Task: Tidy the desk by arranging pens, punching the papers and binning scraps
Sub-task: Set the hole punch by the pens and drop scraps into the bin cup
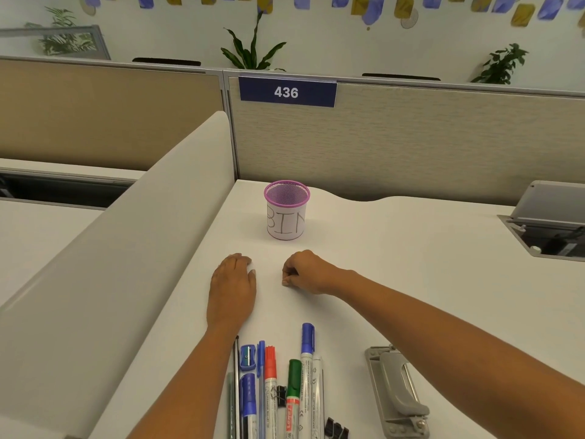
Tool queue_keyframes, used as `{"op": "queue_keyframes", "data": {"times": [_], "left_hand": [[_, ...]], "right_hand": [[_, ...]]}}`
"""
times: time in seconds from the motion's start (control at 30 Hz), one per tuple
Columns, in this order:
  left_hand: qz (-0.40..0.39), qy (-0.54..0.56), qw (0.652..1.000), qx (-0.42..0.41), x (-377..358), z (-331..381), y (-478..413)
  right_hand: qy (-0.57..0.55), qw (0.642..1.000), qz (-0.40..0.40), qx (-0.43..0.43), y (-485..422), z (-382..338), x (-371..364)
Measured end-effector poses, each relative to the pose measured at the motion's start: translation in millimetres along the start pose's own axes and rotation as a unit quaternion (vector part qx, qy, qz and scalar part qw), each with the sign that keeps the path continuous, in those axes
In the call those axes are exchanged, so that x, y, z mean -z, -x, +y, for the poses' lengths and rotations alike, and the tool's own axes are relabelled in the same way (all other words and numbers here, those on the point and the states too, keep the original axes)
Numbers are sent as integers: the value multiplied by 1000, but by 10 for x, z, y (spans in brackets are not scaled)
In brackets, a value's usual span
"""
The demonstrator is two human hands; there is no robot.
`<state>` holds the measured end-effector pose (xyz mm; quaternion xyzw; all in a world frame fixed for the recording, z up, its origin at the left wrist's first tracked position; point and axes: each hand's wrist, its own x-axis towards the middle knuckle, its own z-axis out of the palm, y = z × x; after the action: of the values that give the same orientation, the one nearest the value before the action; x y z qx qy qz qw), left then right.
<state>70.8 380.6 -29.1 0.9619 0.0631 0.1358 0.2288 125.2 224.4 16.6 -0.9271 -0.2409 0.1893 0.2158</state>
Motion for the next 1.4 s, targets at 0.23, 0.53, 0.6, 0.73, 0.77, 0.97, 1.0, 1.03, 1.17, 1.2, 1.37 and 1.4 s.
{"op": "queue_keyframes", "data": {"times": [0.23, 0.53, 0.6, 0.73, 0.77, 0.97, 1.0, 1.03, 1.17, 1.2, 1.37, 1.4], "left_hand": [[-2, 0, 1000, 4, 8, 14, 9], [0, 5, 1000, 1, 4, 5, 17], [1, 3, 1000, -1, 1, 5, 16], [2, 0, 1000, 0, 0, 1, 3], [3, -2, 1000, 0, -1, -1, 0], [7, 0, 1000, 0, -15, -6, 5], [7, 1, 1000, 0, -16, -5, 6], [7, 2, 1000, 0, -22, -8, 4], [9, 3, 1000, 2, -23, -7, 0], [7, 3, 1000, 4, -19, -6, 1], [11, -1, 1000, 1, -31, -15, -3], [9, -2, 1000, 2, -31, -16, -4]], "right_hand": [[0, 1000, -4, 9, 9, -4, 11], [-94, 968, 231, 33, -196, -280, 669], [-78, 964, 254, 23, -290, -307, 819], [-44, 966, 255, -19, -459, -333, 1007], [-31, 966, 254, -27, -492, -339, 1036], [2, 967, 248, -49, -620, -393, 1146], [3, 966, 254, -50, -632, -396, 1157], [5, 964, 260, -51, -642, -395, 1166], [10, 960, 273, -55, -656, -377, 1168], [8, 959, 279, -56, -660, -364, 1166], [-31, 943, 325, -63, -618, -311, 1132], [-34, 943, 327, -60, -588, -304, 1108]]}}
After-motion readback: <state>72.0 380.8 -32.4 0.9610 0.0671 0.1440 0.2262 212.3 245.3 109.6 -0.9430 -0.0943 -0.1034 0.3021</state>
